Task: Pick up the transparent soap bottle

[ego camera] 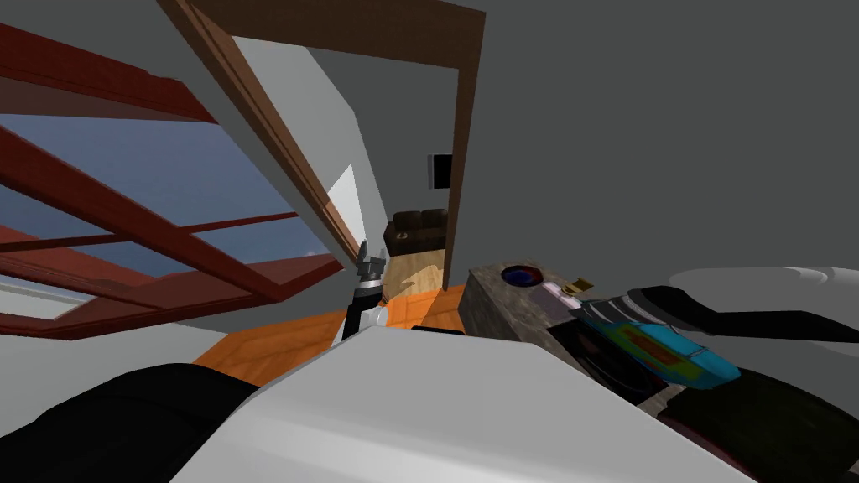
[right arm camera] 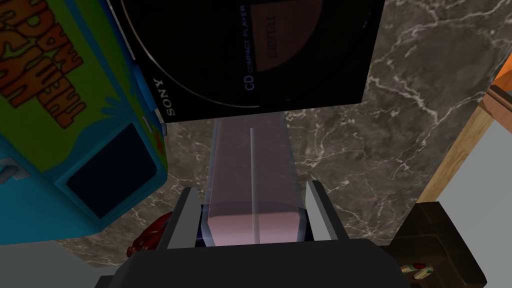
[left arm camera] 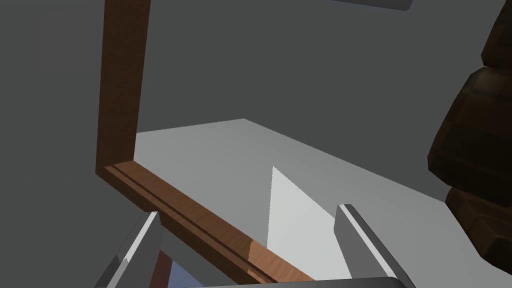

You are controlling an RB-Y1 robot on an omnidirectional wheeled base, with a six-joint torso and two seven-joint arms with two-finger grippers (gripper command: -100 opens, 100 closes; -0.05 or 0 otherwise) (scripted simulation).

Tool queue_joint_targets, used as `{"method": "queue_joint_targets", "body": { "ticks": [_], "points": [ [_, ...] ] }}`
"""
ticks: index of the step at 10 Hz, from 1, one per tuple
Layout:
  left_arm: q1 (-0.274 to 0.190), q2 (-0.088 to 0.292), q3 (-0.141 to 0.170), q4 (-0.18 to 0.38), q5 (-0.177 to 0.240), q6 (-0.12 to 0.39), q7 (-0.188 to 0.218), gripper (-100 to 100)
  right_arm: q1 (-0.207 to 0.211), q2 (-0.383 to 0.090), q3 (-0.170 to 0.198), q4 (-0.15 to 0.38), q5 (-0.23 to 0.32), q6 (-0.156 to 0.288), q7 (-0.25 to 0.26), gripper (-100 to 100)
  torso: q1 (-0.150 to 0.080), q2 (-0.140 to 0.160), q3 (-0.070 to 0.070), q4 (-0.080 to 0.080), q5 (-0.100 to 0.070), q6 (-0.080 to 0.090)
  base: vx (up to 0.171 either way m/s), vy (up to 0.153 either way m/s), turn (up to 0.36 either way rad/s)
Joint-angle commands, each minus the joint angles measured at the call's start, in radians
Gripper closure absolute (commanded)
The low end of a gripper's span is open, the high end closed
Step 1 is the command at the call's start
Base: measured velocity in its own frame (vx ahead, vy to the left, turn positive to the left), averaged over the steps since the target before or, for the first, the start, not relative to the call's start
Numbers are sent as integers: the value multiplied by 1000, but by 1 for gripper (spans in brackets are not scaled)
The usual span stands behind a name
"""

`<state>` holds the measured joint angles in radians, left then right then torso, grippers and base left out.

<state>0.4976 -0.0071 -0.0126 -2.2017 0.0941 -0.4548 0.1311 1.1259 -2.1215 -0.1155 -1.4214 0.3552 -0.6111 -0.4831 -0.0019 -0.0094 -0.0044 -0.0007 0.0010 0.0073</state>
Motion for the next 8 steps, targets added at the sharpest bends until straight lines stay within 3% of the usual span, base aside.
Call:
{"method": "queue_joint_targets", "body": {
  "ticks": [1, 8],
  "points": [
    [0, 0, 0, 0, 0, 0, 0, 0, -7, -2, 6, 2, -4, -10, 40, 100, 0, 0, 0, 0, 0, 0, 125, 32, -168],
    [0, 0, 0, 0, 0, 0, 0, 0, -50, -20, 40, 20, -48, -82, 230, 100, 2, 1, 1, 0, 1, -3, 128, 64, -250]
  ]
}}
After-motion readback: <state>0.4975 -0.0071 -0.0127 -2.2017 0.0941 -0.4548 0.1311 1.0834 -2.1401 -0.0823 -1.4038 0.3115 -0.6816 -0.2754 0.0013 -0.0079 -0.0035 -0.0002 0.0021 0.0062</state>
